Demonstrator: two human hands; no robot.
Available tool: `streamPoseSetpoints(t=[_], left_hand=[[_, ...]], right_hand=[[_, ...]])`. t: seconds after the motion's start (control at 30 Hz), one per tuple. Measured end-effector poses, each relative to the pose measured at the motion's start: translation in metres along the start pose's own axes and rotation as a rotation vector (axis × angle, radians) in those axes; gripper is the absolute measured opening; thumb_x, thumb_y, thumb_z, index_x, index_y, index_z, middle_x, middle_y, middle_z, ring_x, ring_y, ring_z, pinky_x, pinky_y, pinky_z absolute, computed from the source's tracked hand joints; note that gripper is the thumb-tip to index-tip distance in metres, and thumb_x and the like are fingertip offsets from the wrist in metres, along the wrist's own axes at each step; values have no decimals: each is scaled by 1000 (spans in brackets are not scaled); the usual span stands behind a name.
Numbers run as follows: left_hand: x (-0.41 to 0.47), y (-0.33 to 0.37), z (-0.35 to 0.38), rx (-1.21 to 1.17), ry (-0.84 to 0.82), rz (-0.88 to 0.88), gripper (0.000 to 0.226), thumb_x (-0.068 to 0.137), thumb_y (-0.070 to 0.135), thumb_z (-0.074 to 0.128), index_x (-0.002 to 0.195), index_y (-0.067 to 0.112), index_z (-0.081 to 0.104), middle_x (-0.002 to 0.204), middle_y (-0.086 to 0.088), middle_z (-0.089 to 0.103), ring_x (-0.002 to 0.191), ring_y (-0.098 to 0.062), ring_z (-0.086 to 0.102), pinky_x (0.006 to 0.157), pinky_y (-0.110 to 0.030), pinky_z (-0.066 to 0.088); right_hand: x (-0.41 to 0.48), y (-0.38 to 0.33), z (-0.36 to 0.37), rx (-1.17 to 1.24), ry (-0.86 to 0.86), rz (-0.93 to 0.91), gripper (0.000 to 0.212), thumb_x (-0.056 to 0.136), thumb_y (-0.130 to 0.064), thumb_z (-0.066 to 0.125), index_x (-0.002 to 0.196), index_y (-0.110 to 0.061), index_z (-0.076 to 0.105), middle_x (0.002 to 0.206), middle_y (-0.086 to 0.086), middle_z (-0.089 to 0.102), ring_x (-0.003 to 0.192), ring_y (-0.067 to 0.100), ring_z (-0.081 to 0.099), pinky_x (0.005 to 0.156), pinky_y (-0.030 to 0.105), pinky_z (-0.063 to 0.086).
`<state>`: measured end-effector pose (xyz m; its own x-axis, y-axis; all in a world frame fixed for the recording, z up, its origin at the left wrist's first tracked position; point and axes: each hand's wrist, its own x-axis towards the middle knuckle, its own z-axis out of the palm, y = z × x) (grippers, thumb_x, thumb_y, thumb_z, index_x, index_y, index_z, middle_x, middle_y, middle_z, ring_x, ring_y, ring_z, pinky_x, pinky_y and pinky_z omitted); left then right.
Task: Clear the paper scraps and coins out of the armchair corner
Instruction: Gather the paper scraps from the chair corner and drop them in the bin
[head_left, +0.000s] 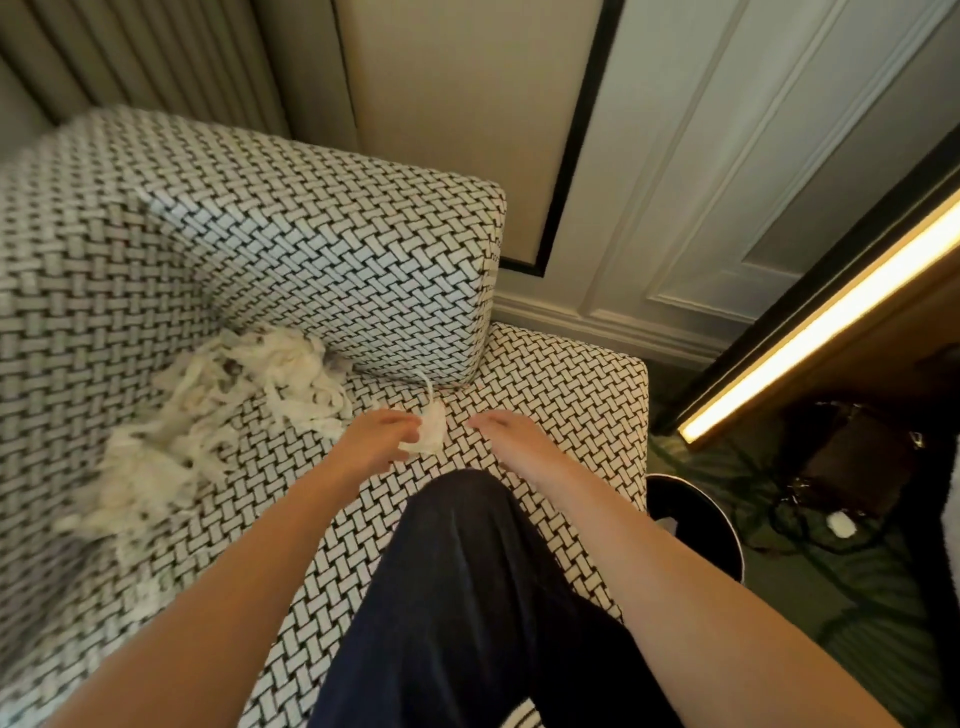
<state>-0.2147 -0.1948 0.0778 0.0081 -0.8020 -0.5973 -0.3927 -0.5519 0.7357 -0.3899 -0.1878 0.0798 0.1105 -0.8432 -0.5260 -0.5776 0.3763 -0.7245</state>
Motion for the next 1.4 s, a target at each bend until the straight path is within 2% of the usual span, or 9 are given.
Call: streamPoseSetpoints(t=[0.23,0.43,0.57,0.67,0.77,0.87,0.97,1.23,1.4], left_hand=[[-7,-44,-45,-70,66,-103,25,92,18,54,116,19,62,113,0,64,99,-19,61,90,-36,44],[-11,-73,-66,-121,88,-161,26,91,21,56,116,20,61,116,0,63,97,-17,62,93,-36,46],[-9,-82,-72,-173,126,-147,30,94,24,52,124,23,54,125,-2,56,98,-18,62,87,-33,46],[1,-84,-68,-56,242,-30,40,94,17,52,133,24,48,132,0,49,75,-10,58,61,-16,48],[19,-81,-60,90,273,82,48,91,8,53,136,25,45,137,-7,42,58,-13,52,41,-14,40],[34,-76,-50,290,187,103,58,91,17,54,143,30,34,140,-12,35,107,-31,56,80,-28,51],[47,-70,-37,556,130,42,58,92,26,50,146,29,29,146,-10,27,131,-32,31,108,-37,29],[34,-61,-17,339,114,225,36,94,19,50,129,17,56,137,-4,46,125,-21,43,109,-32,29],[15,-66,-15,234,116,374,33,91,8,51,121,14,63,128,0,55,120,-12,47,111,-31,28]], right_hand=[[41,-44,47,-114,-175,-75,39,99,-32,38,136,-25,48,147,0,38,127,19,41,105,34,35],[67,-39,88,-617,-291,-21,46,99,-30,33,145,-24,34,155,10,21,144,37,-3,117,49,3],[63,-36,89,-683,-201,-13,45,98,-28,41,137,-7,43,144,17,39,131,30,37,108,36,34],[57,-36,82,-494,-87,-40,32,97,-22,44,120,-3,56,114,9,58,95,19,58,69,19,45],[49,-40,78,-393,32,-113,28,95,-15,45,109,1,62,109,13,63,100,27,62,80,32,50],[42,-41,75,-309,143,-148,24,92,-12,51,104,1,67,108,13,67,87,23,66,75,29,53],[40,-40,74,-296,212,-185,16,90,-13,57,99,-9,68,97,3,68,65,6,56,55,12,39],[49,-37,76,-261,123,-145,35,89,-14,57,122,-19,47,82,1,58,55,6,48,45,15,34],[50,-36,80,-328,-44,-220,53,91,-17,55,140,-31,39,115,0,63,90,14,63,74,25,52]])
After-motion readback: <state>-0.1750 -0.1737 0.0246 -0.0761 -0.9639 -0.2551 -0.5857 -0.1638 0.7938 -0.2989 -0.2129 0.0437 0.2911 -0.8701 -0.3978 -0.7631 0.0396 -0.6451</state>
